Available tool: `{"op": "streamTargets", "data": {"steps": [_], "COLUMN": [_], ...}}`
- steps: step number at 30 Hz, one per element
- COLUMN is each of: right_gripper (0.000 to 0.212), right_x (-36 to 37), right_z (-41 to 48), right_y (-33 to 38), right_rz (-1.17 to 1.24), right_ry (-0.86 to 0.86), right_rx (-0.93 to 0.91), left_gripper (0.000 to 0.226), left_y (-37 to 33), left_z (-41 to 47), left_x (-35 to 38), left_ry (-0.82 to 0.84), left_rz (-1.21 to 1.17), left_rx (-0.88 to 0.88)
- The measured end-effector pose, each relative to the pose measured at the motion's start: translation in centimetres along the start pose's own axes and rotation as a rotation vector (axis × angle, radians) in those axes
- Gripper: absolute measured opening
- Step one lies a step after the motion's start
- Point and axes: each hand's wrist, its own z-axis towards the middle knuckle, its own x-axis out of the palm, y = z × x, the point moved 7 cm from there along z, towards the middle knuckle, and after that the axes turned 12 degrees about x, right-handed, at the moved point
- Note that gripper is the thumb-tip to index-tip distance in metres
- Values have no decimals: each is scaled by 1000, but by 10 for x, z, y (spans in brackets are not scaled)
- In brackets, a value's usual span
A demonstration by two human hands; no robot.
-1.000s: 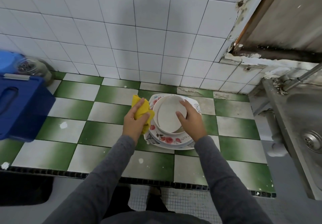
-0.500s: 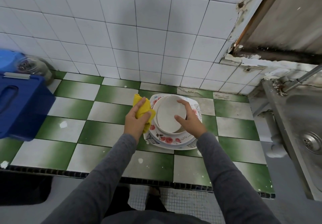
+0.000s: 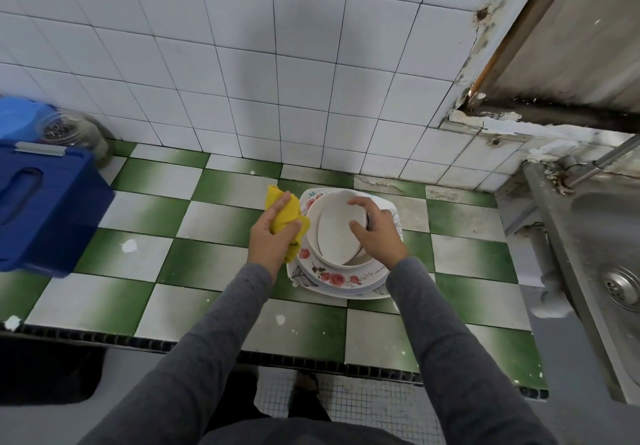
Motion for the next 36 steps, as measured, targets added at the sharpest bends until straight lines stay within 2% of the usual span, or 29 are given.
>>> {"op": "streamTargets", "data": {"steps": [8,13,25,30,33,36], "right_gripper": [34,36,42,42,41,38], "right_x": [-18,-33,-51,-52,-54,-59], "right_z": [-8,-18,-53,-62,-62,-63], "right_y": [14,24,52,59,55,43], "right_rz": [-23,-111,-417,-452,-268,217], "right_ry": [-74,-111,-170,-221,-253,-263], "right_rx": [-104,-238,-393,-435,-390,-251], "left_gripper": [52,51,51,50,50,55], "left_y": [-3,-4,-11,-14,-14,-20], "left_z": [2,1,-1,-4,-6,-9], "left_x": [-3,-3,0,0,0,2], "left_ry": [-2,-9,-18,-16,-13,-4], "left_rz": [3,6,-4,15,0,-64], "left_rx": [18,36,59,70,73,97]}}
